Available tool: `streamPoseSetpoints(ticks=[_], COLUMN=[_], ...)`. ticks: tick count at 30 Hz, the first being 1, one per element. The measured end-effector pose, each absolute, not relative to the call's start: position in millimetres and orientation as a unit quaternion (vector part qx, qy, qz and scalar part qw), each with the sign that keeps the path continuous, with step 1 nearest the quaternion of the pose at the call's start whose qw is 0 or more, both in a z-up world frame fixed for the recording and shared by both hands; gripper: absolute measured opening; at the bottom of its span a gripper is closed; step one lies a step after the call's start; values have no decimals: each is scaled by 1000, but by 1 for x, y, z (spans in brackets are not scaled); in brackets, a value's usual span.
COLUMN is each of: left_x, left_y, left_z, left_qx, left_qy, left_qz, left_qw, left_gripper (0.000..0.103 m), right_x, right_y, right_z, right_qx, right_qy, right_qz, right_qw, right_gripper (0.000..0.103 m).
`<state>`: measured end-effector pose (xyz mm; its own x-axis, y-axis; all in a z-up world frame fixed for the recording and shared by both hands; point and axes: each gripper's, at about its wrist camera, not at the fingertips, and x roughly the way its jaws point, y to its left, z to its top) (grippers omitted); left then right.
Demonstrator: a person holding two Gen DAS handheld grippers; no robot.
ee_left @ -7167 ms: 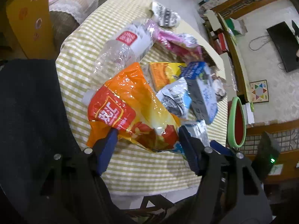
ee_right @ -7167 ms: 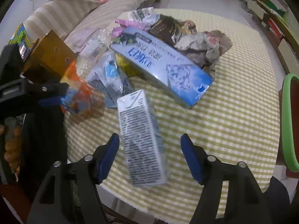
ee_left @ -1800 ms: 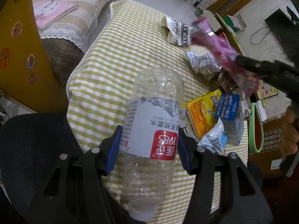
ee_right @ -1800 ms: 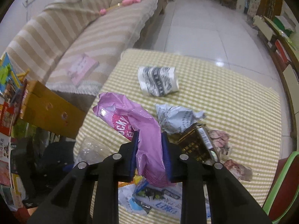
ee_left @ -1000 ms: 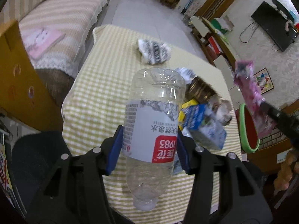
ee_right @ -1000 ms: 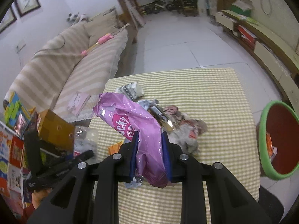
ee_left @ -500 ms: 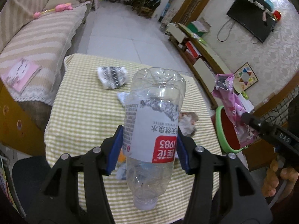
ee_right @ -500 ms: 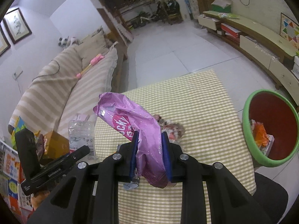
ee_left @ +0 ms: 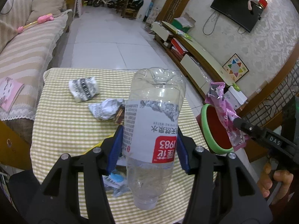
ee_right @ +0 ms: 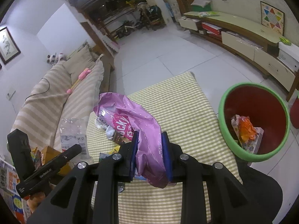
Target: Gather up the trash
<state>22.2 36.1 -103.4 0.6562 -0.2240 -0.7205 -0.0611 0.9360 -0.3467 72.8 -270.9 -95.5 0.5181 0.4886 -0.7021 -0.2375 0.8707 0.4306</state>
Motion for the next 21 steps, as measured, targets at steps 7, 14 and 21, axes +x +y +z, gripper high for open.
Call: streamPoseSetpoints(ticks=[7, 14, 21], left_x=[37, 51, 67], left_y=[5, -26, -58], left_z=[-104, -105, -105], left_qx=[-155, -137, -118], left_qy=[419, 426, 431], left_qz=[-65, -85, -111], left_qw=[892, 890, 888], left_gripper=[51, 51, 51], right_x=[78, 78, 79], right_y=[-303, -346, -387], right_z=[-105, -107, -107], right_qx=[160, 184, 203], right_qy=[447, 442, 430], right_qz=[184, 143, 106], right_qw=[861, 867, 873], right_gripper=[24, 24, 24])
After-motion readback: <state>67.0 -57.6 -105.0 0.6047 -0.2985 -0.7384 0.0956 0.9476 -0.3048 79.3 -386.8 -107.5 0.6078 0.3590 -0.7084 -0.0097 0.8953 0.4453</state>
